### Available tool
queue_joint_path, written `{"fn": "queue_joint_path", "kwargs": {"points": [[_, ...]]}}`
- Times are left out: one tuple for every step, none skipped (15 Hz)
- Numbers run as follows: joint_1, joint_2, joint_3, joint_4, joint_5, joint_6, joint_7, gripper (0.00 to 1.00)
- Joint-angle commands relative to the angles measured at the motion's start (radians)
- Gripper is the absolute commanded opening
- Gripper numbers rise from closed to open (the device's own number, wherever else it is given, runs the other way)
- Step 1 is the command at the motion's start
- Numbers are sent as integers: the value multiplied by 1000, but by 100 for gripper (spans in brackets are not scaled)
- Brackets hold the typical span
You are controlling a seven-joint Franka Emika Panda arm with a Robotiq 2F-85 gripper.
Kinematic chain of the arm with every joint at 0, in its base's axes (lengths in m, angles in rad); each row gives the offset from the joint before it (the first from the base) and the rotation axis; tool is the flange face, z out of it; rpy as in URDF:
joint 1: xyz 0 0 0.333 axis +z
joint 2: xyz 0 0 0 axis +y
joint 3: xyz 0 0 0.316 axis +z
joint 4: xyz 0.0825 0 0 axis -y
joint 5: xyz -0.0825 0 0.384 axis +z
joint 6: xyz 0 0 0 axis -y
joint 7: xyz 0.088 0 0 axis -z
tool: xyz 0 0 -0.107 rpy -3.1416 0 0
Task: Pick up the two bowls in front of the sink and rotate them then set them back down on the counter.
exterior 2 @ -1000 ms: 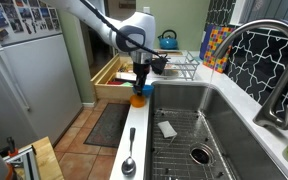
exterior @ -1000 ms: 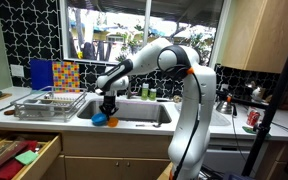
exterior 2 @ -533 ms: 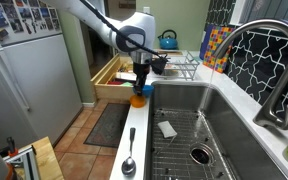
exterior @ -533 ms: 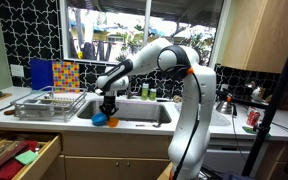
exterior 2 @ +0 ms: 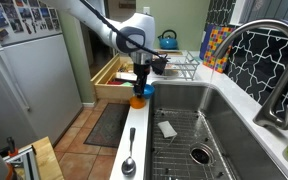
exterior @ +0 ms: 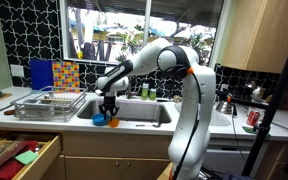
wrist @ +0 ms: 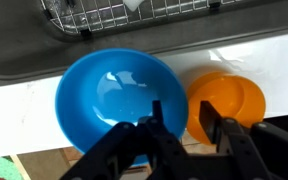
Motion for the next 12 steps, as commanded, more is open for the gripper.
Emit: {"fn": "queue_joint_path", "kwargs": {"points": [[-9, -10, 7, -15, -11, 29, -8, 67], [-9, -13, 8, -14, -13, 32, -6, 79], [-9, -17, 8, -10, -14, 33, -2, 85], [-9, -22, 8, -1, -13, 14, 4, 94], [-8, -27, 8, 5, -14, 12, 8, 99], [-7, -33, 7, 13, -22, -3, 27, 100], [-6, -41, 7, 24, -17, -24, 41, 100], [-2, -56, 8, 27, -39, -16, 124, 100], [2, -66, 9, 42, -56, -36, 215, 100], [4, -78, 11, 58, -74, -51, 293, 100], [5, -86, 14, 81, -66, -87, 356, 100], [8, -95, 17, 103, -74, -125, 427, 100]]}}
